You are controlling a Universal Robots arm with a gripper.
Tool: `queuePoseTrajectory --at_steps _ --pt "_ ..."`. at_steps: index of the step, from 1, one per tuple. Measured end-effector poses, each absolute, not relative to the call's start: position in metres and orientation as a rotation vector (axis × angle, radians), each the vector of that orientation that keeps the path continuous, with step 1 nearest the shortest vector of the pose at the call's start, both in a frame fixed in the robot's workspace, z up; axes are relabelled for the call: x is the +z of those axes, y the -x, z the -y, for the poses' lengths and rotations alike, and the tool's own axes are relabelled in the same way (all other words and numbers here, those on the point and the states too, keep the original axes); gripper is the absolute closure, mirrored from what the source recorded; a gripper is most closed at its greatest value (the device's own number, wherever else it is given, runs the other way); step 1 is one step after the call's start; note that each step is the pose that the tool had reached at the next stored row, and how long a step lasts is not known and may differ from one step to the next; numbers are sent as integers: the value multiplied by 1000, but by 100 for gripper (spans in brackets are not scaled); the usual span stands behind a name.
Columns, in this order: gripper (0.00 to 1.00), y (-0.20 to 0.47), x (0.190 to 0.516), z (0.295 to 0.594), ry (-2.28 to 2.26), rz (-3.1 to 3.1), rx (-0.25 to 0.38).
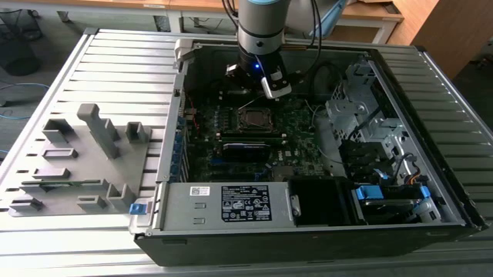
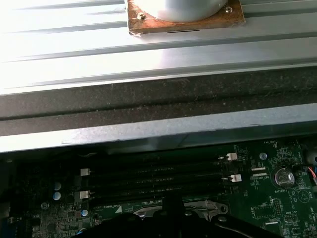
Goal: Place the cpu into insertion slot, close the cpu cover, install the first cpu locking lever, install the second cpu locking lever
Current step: 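Install the first cpu locking lever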
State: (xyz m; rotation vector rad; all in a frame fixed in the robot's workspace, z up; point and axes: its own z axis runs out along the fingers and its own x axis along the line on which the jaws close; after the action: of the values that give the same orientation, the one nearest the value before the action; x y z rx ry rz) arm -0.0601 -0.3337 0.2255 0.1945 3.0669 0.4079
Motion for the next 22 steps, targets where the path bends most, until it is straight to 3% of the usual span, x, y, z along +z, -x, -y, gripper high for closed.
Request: queuePoseTrajectory --at_steps 22 --pt "89 52 215 334 -195 -3065 429"
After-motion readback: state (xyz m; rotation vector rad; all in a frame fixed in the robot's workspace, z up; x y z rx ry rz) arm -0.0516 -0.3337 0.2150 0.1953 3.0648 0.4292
